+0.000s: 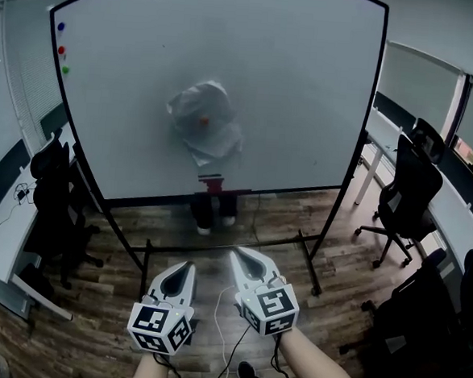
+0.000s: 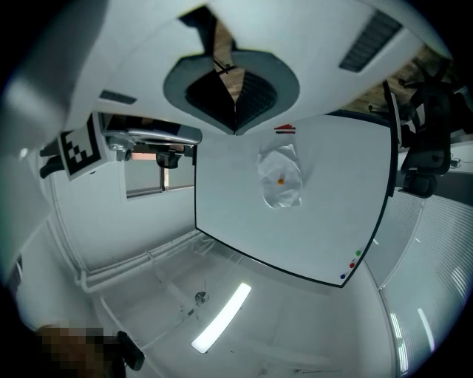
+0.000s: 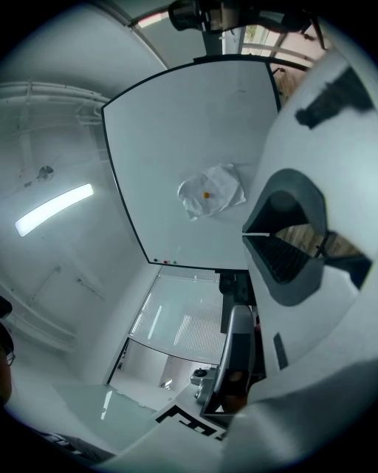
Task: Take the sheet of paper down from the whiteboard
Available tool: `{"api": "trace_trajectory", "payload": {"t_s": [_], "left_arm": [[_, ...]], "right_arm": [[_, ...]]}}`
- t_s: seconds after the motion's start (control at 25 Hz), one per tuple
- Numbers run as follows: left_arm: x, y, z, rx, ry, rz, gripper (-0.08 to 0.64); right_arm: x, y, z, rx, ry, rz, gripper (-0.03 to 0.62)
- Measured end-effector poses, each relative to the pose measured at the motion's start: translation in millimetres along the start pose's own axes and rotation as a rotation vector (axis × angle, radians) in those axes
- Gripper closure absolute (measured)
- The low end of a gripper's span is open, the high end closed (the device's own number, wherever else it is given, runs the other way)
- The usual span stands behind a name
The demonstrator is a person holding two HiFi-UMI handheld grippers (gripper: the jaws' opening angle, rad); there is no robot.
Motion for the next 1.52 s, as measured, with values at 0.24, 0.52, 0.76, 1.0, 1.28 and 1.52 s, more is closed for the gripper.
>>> {"api": "trace_trajectory", "payload": {"t_s": [0.24, 0.52, 0.76, 1.0, 1.28, 1.52], "left_arm": [[2, -46, -5, 0.069, 0.019, 0.03, 0.546], [4, -73, -11, 0.132, 0.032, 0.046, 0.546], [14, -81, -16, 0.144, 0.014, 0.046, 0.546], [19, -97, -31, 0.134, 0.016, 0.053, 0.546], [31, -133, -64, 0.081, 0.009, 0.034, 0.546], [46, -173, -104, 0.028, 0.01, 0.015, 0.546]], "right_arm": [[-17, -31, 41, 0.063, 0.001, 0.011, 0.569], [-26, -54, 72, 0.093, -0.029, 0.029, 0.569], [-38, -64, 83, 0.087, -0.029, 0.003, 0.568], [-40, -84, 80, 0.084, -0.031, 0.006, 0.568], [-49, -120, 99, 0.016, -0.023, -0.03, 0.568], [-55, -162, 118, -0.074, -0.04, -0.034, 0.568]]}}
Point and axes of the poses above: the fingertips, and each gripper's own axes: y backward along the fingers, z to its right, x out of its top, the point moved 5 cm from there along y, backward along the fingers, and after that the axes turned 15 degrees about y, right-handed, at the moved point
